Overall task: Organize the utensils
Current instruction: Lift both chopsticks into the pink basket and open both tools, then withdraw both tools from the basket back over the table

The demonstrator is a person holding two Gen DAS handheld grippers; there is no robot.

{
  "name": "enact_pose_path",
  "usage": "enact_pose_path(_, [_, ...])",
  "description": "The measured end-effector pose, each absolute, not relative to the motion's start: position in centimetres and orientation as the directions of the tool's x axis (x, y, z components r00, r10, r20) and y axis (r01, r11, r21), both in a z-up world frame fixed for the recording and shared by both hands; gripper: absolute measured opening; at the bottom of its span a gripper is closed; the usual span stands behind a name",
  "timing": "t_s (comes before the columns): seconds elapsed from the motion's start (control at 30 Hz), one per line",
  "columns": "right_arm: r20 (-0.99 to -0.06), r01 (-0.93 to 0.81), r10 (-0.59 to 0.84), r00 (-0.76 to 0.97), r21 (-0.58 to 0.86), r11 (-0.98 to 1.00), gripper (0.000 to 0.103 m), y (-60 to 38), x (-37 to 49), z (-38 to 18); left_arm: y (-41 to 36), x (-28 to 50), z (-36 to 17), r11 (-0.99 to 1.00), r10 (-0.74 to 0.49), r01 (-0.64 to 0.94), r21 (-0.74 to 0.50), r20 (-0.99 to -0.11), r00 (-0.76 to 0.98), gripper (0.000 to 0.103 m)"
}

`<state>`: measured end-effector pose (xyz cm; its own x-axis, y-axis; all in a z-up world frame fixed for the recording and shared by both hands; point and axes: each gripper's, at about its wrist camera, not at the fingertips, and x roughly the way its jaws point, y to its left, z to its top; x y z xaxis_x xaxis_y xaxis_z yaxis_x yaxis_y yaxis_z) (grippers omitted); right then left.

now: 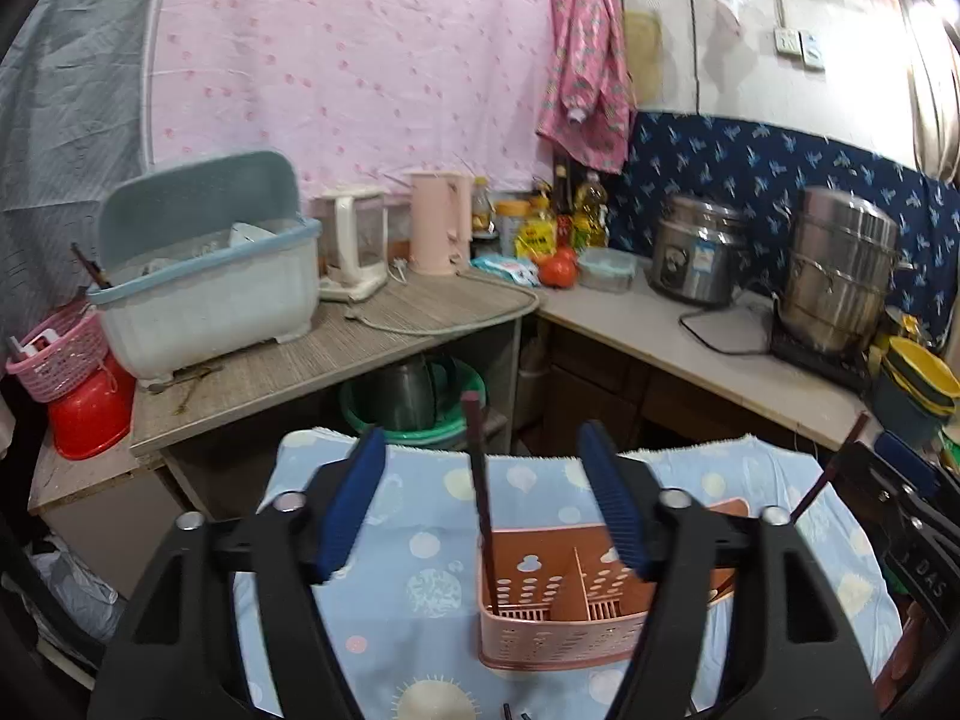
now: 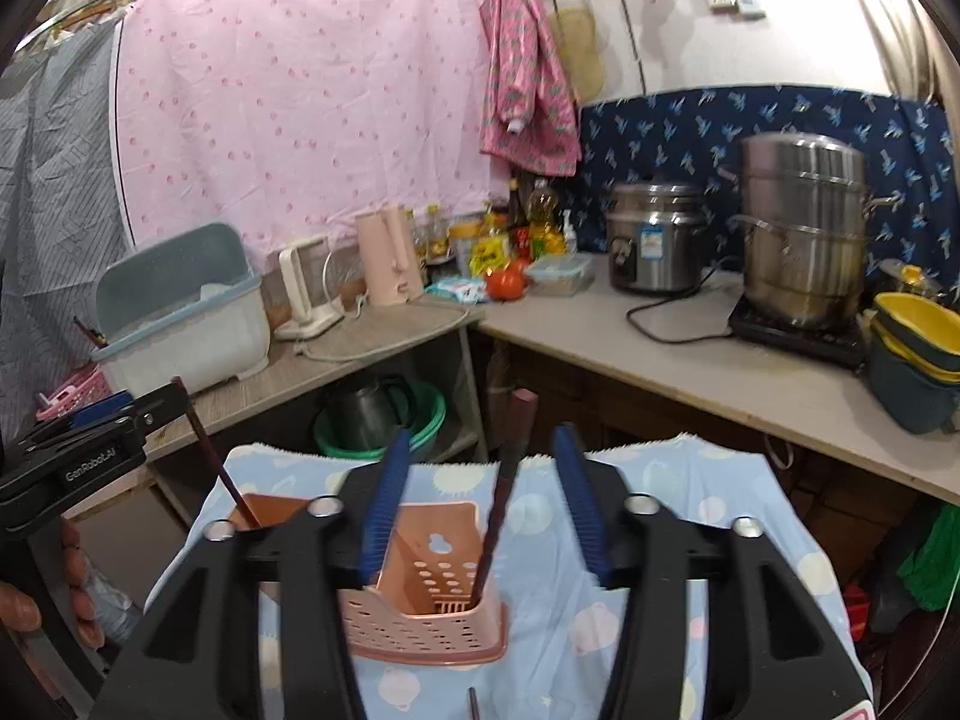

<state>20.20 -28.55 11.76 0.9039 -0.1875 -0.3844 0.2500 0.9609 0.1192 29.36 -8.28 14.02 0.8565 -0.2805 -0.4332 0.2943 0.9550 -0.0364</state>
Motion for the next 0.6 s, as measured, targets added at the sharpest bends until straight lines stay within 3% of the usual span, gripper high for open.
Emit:
enact_pose_path(0.3, [-0.336, 0.246, -0.195, 0.921, 0.114, 0.963, 0.059, -27.3, 13.3, 12.6, -5.3, 24.5, 13.8, 0.962, -0.26, 0.268, -0.044, -0.435, 0.862, 0.07])
enact_pose_path(0.6, [-0.39, 0.277, -0.222, 0.894, 0.09, 0.957, 0.06, -26.1, 5.0, 9.5, -3.0, 17.3, 9.2, 0.961, -0.248, 0.273, -0.029, -0.521, 0.817, 0.072])
